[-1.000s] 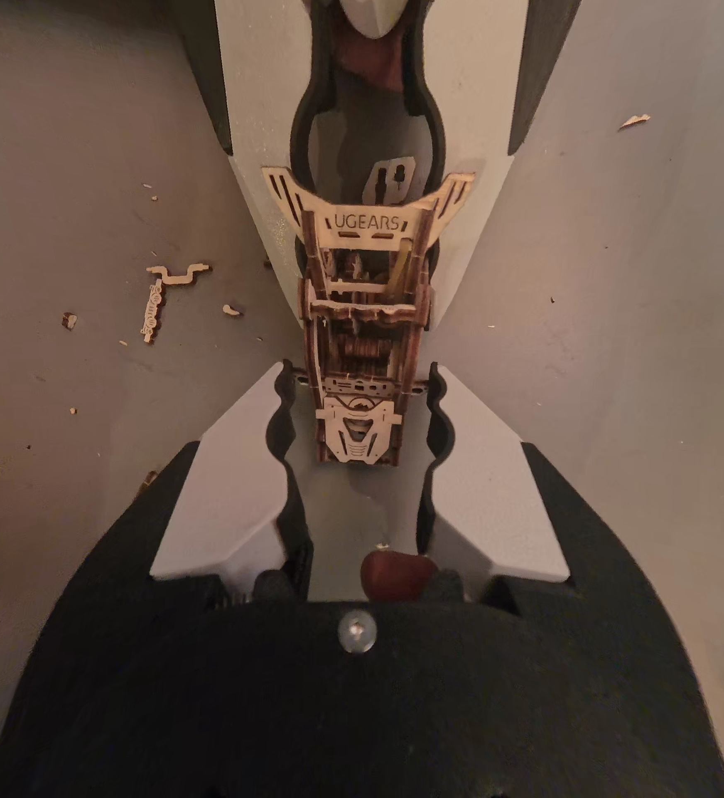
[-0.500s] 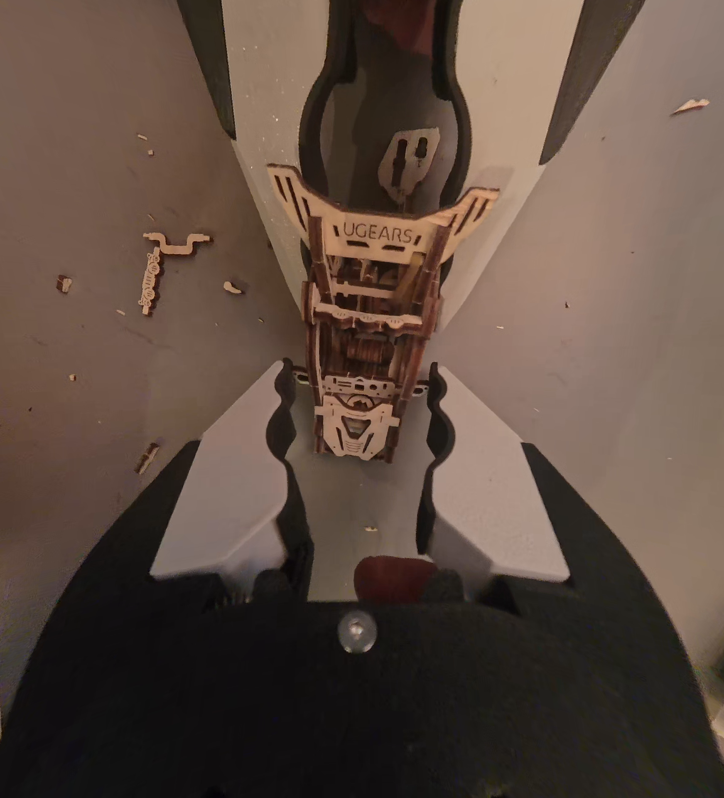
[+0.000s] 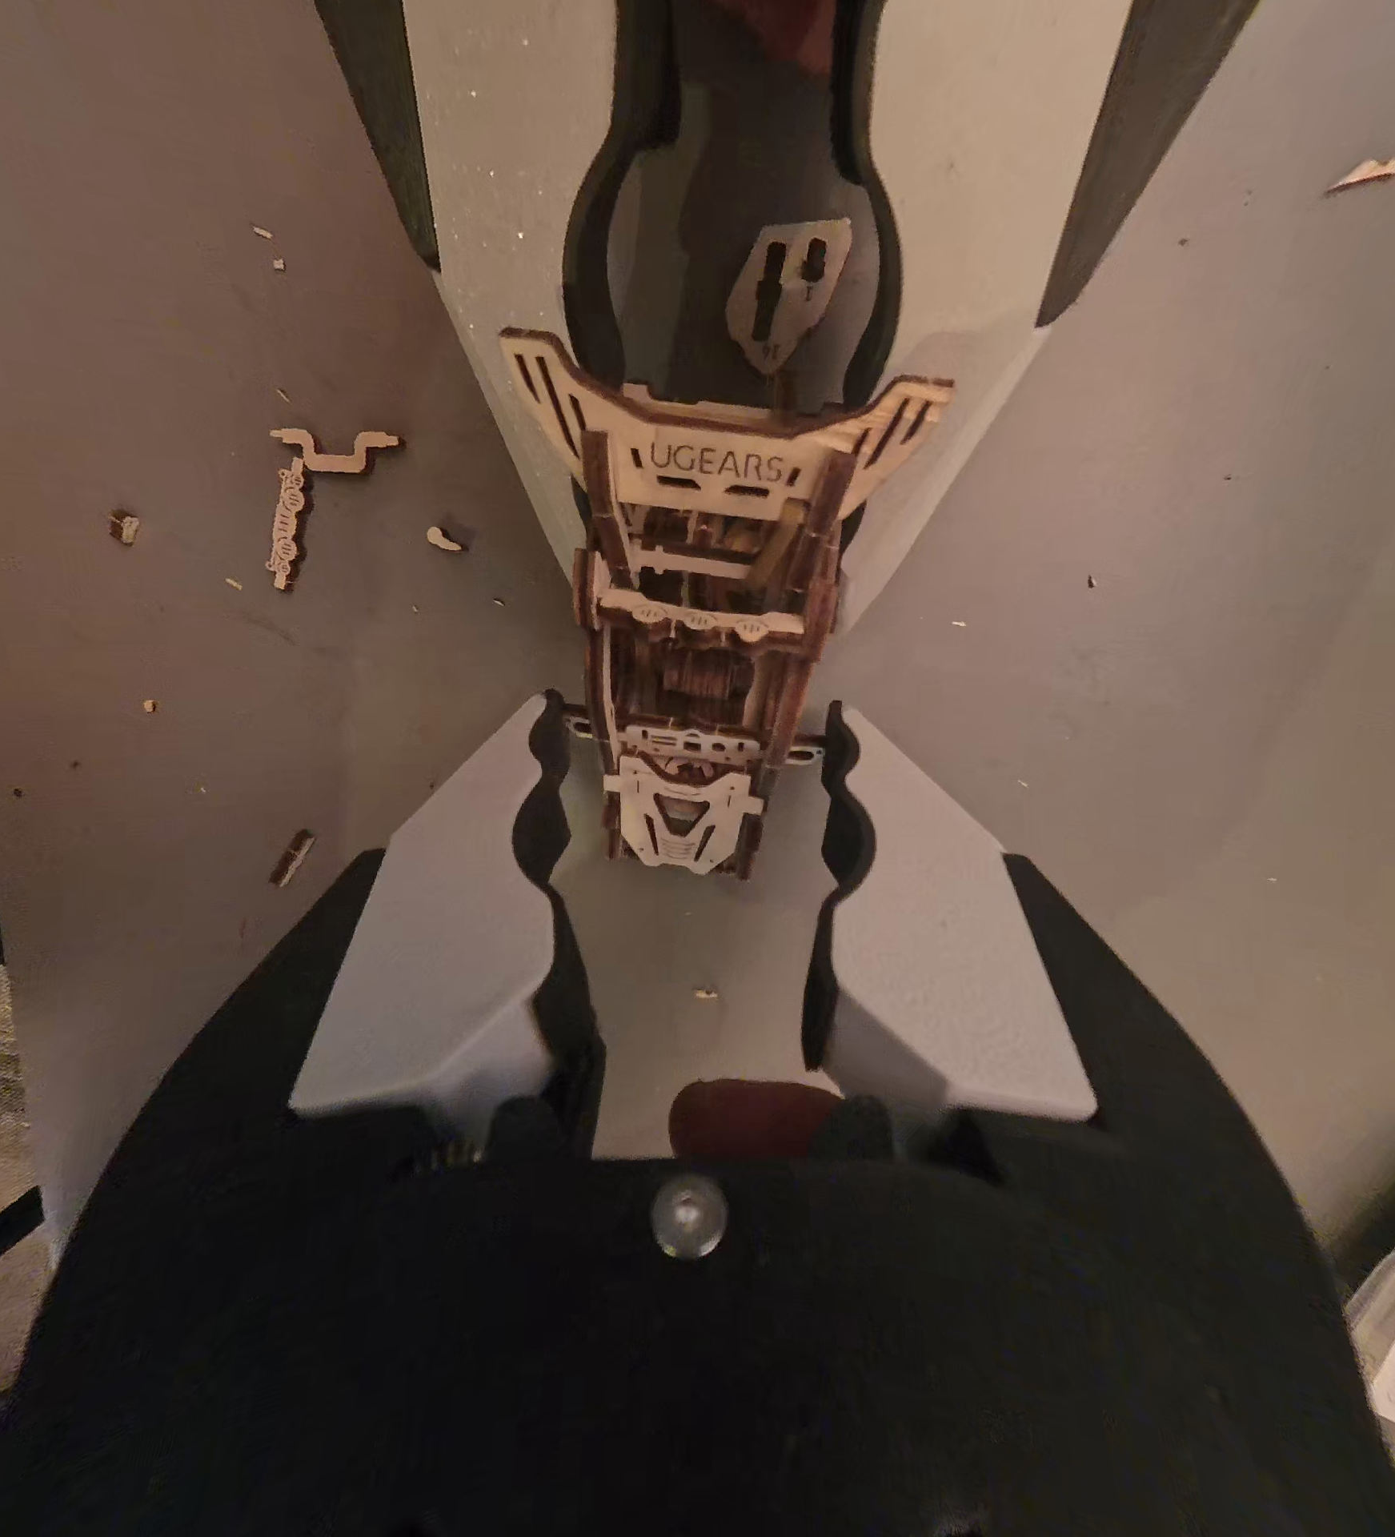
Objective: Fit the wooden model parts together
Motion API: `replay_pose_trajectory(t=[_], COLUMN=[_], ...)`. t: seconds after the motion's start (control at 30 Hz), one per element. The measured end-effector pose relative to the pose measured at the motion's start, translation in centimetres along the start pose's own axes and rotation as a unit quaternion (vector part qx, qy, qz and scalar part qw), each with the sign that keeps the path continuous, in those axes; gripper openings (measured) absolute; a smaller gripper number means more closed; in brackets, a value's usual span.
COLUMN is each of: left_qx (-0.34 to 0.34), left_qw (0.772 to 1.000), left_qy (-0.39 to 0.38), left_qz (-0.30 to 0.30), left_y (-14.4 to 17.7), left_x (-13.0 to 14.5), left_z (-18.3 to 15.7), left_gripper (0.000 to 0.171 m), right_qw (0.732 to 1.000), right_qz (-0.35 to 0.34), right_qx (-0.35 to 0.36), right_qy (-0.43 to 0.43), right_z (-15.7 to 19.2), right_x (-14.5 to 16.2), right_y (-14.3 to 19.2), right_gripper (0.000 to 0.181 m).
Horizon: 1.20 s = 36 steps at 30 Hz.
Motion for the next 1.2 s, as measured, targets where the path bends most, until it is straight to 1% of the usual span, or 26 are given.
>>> replay_pose_trajectory(t=[0.13, 0.4, 0.53, 0.63, 0.9, 1.03, 1.13, 1.2], left_qx=[0.000, 0.001, 0.001, 0.002, 0.003, 0.006, 0.006, 0.006], left_qw=[1.000, 1.000, 1.000, 1.000, 1.000, 1.000, 1.000, 1.000], left_qy=[-0.002, -0.001, -0.001, 0.000, 0.000, -0.001, -0.002, -0.002], left_qz=[0.000, 0.000, 0.000, 0.001, 0.001, 0.000, 0.000, 0.000], left_y=[-0.04, -0.04, -0.04, -0.05, -0.07, -0.10, -0.10, -0.10], left_x=[-0.02, 0.00, 0.01, 0.02, 0.03, 0.01, 0.00, 0.00], left_z=[-0.05, -0.02, -0.01, 0.01, 0.03, -0.01, 0.00, 0.00], left_gripper=[0.046, 0.046, 0.046, 0.046, 0.046, 0.046, 0.046, 0.046], right_qw=[1.000, 1.000, 1.000, 0.999, 0.997, 0.997, 0.998, 0.998], right_qz=[0.018, 0.018, 0.017, -0.007, -0.065, -0.063, -0.042, -0.048], right_qx=[-0.006, -0.013, 0.001, -0.007, 0.002, 0.000, -0.002, -0.010], right_qy=[-0.001, -0.010, -0.015, -0.033, -0.051, -0.050, -0.043, -0.044], right_z=[0.09, 0.02, 0.05, 0.00, 0.06, 0.15, 0.11, 0.08], right_x=[-0.04, 0.01, 0.04, 0.13, 0.52, 0.59, 0.53, 0.58], right_y=[-0.14, -0.24, -0.36, -0.32, -0.25, -0.25, -0.25, -0.25], right_gripper=[0.060, 0.060, 0.060, 0.060, 0.061, 0.061, 0.061, 0.061])
Point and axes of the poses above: each gripper's, where its closed fingertips meet, y back along the fingers, x out of its underside, z = x × y across the jaws, the point moved 4 cm from there along y, back along the fingers, and after that the axes turned 1 degree about -z, right-handed, at the moved point
